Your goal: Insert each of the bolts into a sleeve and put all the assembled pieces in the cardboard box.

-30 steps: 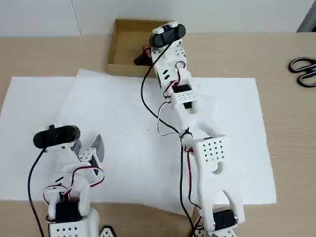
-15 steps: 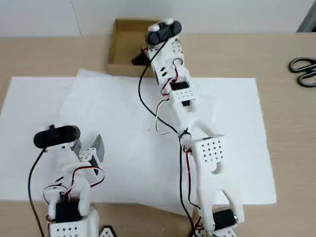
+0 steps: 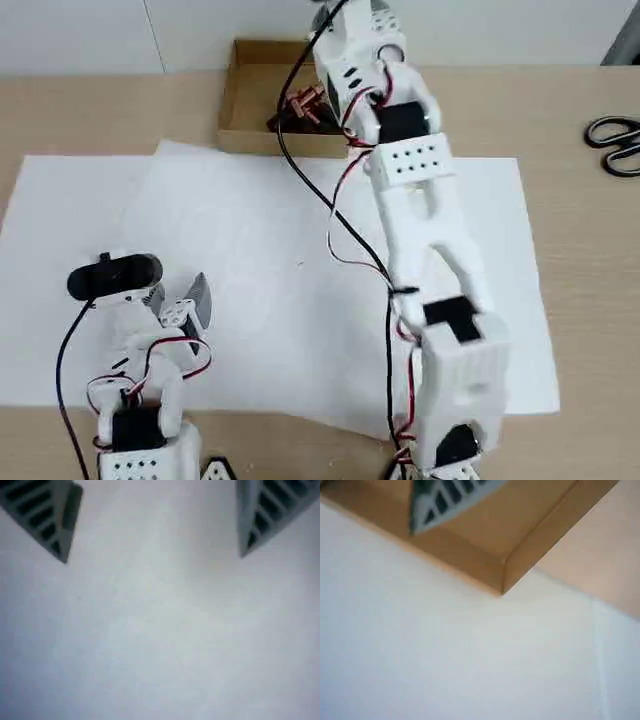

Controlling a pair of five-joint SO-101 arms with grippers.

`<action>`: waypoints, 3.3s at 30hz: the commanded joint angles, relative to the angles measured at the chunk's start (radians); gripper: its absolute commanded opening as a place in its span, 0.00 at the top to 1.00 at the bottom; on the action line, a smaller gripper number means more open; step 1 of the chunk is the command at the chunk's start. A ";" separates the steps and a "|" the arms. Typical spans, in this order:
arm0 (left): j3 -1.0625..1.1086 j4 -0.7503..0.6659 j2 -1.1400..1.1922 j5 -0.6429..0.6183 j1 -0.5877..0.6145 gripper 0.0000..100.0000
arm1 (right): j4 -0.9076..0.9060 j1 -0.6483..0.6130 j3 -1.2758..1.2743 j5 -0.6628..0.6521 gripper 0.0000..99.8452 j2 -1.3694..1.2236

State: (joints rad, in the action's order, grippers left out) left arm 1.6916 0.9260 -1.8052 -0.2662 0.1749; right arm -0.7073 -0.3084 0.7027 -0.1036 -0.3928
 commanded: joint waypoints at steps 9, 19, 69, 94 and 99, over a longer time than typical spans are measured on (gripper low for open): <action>-0.018 0.005 -0.015 -0.006 0.005 0.79 | -0.849 0.056 0.026 -0.003 0.81 0.366; -0.018 0.005 -0.015 -0.006 0.005 0.79 | -0.964 0.027 -0.150 -0.002 0.82 0.565; -0.018 0.005 -0.015 -0.006 0.005 0.79 | -0.298 0.249 -2.186 -0.009 0.82 2.190; -0.018 0.005 -0.015 -0.006 0.005 0.79 | -0.194 0.246 -2.387 -0.005 0.82 2.196; -0.018 0.005 -0.015 -0.006 0.005 0.79 | -0.194 0.246 -2.387 -0.005 0.82 2.196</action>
State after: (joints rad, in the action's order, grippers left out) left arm 1.6916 0.9260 -1.8052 -0.2662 0.1749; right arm -0.8930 -0.0644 -1.6755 -0.1036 1.7967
